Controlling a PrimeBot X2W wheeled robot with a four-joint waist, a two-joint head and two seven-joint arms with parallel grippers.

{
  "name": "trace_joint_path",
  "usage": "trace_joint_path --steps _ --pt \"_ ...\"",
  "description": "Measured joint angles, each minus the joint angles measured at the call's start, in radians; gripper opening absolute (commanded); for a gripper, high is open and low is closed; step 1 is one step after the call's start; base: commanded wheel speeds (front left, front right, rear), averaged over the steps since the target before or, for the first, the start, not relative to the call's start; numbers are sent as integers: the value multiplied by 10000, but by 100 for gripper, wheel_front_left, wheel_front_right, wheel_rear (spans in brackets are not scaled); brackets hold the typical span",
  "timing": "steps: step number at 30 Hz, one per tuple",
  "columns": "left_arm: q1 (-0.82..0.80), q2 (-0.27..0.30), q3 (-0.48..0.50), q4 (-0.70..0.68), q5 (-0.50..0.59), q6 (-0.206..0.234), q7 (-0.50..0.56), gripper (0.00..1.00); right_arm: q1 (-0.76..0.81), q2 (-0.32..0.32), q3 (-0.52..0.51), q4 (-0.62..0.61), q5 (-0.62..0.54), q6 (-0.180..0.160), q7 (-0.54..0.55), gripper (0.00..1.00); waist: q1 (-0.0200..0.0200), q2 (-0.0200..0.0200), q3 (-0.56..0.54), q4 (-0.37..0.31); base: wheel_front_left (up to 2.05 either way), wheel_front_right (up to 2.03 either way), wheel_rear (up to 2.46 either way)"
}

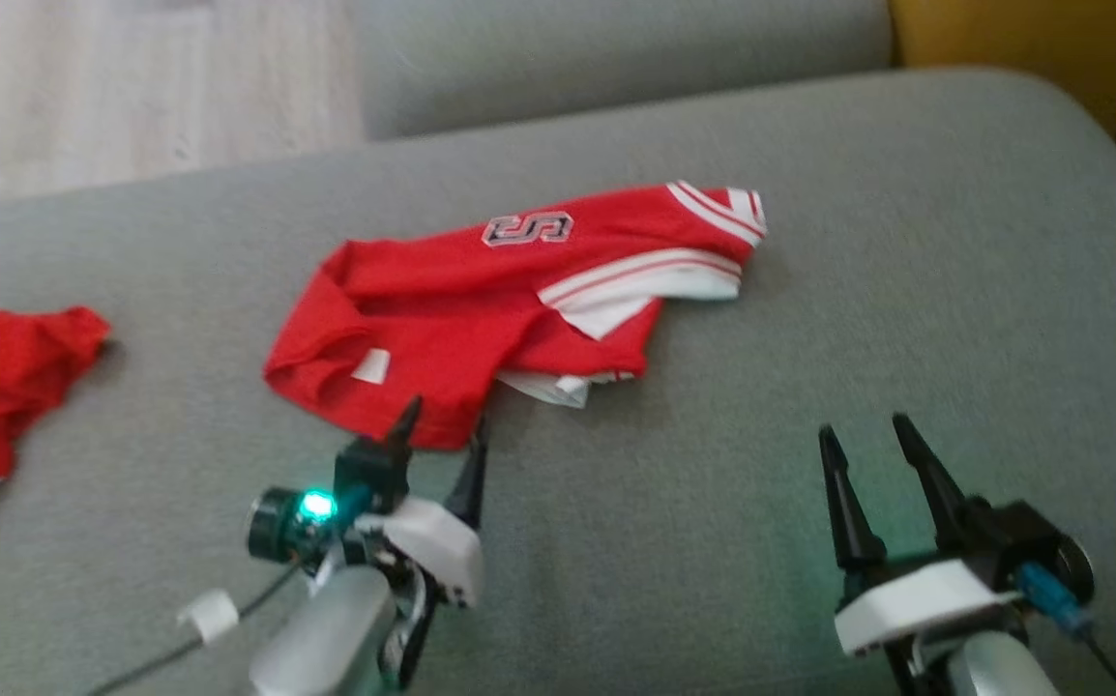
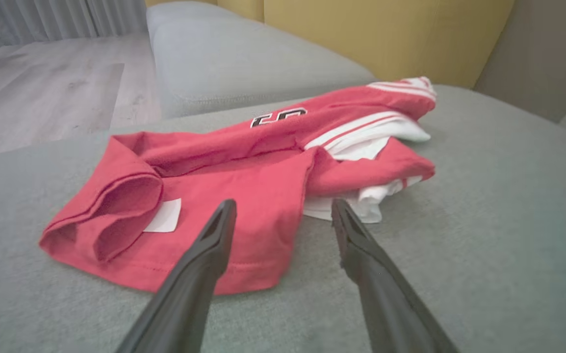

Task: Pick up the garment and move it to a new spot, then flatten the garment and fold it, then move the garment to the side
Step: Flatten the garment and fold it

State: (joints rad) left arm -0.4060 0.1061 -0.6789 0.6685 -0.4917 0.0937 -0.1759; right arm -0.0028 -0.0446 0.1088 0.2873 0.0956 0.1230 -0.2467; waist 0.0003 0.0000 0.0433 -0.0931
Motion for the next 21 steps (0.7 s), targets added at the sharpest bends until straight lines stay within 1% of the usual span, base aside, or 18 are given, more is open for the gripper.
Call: trace_joint_path --steps 4,7,11,13,14,15,16,17,19,21 --pt "-755 -115 36 1271 0 6 46 100 -503 0 117 -8 0 0 0 100 0 0 488 -458 0 0 0" --pt "-1121 -282 42 2086 2 128 -107 100 -650 -4 96 19 0 2 0 100 1 0 793 -740 0 0 0" --pt "-1454 -397 17 2826 -2 -84 -132 100 -685 -4 94 82 2 0 -4 100 0 0 1007 -960 0 0 0" --pt "-1552 -483 19 3122 -2 19 -242 100 -686 -4 90 125 4 2 -10 100 -1 0 1005 -980 0 0 0" --pt "-1615 -514 13 3287 0 121 -295 79 -686 -4 96 128 15 0 -10 100 -2 0 988 -980 0 0 0" --pt "-1678 -523 6 3411 0 180 -336 43 -686 -4 96 132 15 0 -12 100 -3 0 968 -977 0 0 0" --pt "-1739 -527 0 3530 0 205 -368 9 -686 -4 92 140 15 0 -12 100 -2 0 939 -968 0 0 0" --pt "-1788 -533 -25 3620 0 190 -376 0 -686 -4 81 146 15 0 -12 100 -2 0 902 -947 0 0 0" --pt "-1838 -541 -142 3685 4 -2 -458 0 -681 -2 12 159 15 0 -12 100 -3 0 815 -871 0 0 0" --pt "-1832 -545 -360 3726 190 -10 -520 0 -669 -4 -130 178 13 0 -13 100 -2 0 709 -755 0 0 0"
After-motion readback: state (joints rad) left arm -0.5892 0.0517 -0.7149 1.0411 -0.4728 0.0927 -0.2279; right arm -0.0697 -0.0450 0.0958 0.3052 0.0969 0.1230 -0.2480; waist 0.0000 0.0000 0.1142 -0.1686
